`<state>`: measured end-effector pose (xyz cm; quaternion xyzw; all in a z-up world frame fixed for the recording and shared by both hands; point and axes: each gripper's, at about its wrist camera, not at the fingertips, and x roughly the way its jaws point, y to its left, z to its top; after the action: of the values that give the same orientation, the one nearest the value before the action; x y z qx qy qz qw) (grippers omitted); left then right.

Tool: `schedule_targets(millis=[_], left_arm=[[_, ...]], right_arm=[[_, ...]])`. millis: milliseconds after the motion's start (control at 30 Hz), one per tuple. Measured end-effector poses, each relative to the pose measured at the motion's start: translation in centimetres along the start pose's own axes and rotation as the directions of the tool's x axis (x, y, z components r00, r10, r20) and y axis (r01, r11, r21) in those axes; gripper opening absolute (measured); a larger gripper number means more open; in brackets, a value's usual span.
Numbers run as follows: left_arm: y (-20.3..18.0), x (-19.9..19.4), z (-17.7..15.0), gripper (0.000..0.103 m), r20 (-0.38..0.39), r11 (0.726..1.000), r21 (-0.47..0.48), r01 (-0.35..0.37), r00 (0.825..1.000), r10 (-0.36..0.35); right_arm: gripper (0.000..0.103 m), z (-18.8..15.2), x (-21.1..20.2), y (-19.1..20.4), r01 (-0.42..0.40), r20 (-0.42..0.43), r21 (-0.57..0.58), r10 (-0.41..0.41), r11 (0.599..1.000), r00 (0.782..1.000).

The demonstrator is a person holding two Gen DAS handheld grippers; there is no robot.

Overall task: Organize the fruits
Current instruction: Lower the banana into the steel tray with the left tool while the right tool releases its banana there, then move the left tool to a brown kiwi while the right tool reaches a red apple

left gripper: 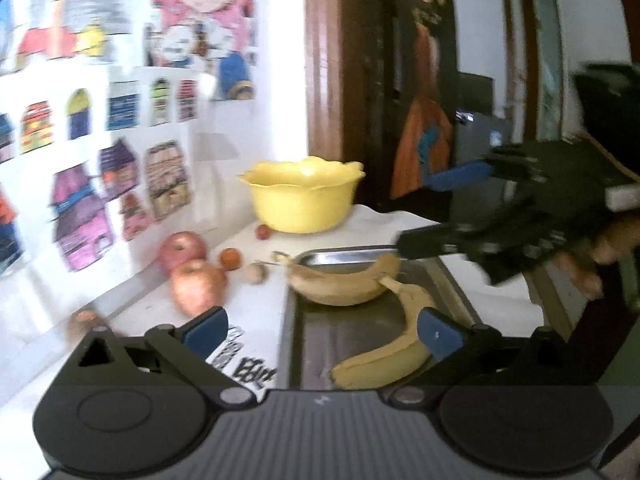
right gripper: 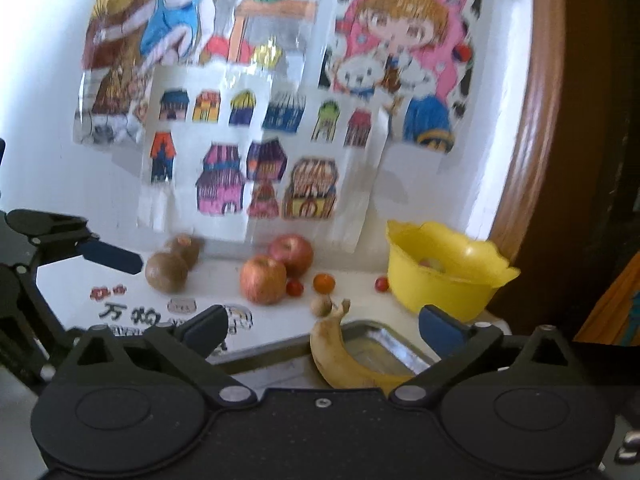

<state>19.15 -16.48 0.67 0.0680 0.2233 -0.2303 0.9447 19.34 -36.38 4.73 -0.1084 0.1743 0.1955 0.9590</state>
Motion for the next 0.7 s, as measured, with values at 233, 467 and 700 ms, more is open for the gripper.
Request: schedule_targets(millis=[233,467,700], left_arm=[[2.2,-3.7,-0.6,0.103,0.043,0.994,-0.074,-0.085,0.995,0.088],[5.4,-6.8,-2.2,0.103,0.041,0.969,-0.152,-0.194,0.978,0.203],[9.8,-8.4,-4.0,0.103,-0.029,0.927,-0.209,-0.311,0.950,0.312]], right_arm=[[0.102,-0.4,-3.0,3.5,0.055,0.057,0.053,-0.058,0.997,0.997],[0.102,-0.4,-3.8,8.0,0.034,0.045,0.083,-0.038,0.996,0.998],[0.102,-0.4,-2.0,12.4,-0.032,0.002,0.072,0.032,0.997,0.999]])
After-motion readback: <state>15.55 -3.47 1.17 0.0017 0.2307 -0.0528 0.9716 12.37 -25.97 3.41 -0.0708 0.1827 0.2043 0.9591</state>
